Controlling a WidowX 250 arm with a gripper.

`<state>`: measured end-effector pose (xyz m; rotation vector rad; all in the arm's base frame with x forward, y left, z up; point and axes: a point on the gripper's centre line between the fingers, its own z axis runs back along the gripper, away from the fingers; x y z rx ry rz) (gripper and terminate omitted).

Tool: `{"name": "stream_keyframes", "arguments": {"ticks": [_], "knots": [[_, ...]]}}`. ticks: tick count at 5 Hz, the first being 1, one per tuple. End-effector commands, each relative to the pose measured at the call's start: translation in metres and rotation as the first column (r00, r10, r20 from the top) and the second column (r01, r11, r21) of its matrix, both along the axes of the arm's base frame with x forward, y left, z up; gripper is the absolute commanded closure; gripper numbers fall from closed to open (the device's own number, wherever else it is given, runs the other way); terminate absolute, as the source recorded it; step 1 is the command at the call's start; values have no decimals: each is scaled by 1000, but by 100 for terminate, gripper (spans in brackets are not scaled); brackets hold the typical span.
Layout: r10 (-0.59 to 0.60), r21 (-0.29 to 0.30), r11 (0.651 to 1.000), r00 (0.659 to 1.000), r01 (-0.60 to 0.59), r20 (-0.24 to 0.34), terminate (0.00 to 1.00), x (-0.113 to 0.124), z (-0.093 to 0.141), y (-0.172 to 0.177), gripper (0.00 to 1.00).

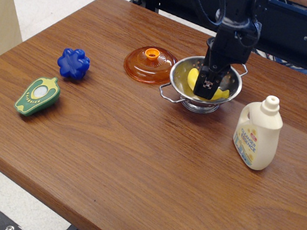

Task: Take banana out of colander

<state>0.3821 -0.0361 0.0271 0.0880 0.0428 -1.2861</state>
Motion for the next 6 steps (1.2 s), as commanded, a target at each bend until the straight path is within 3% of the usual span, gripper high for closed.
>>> {"name": "stream_keyframes", "arguments": {"ticks": [1, 2, 4, 6], "knots": [[-5, 18, 1000, 999, 4, 54, 0, -1, 3, -17, 100], [20, -3, 1000, 998, -20, 57, 0, -1, 9, -16, 100], [107, -75, 992, 991, -100, 85, 0, 8, 48, -17, 100], [178, -136, 978, 975, -159, 134, 0, -4, 85, -13, 100]]}}
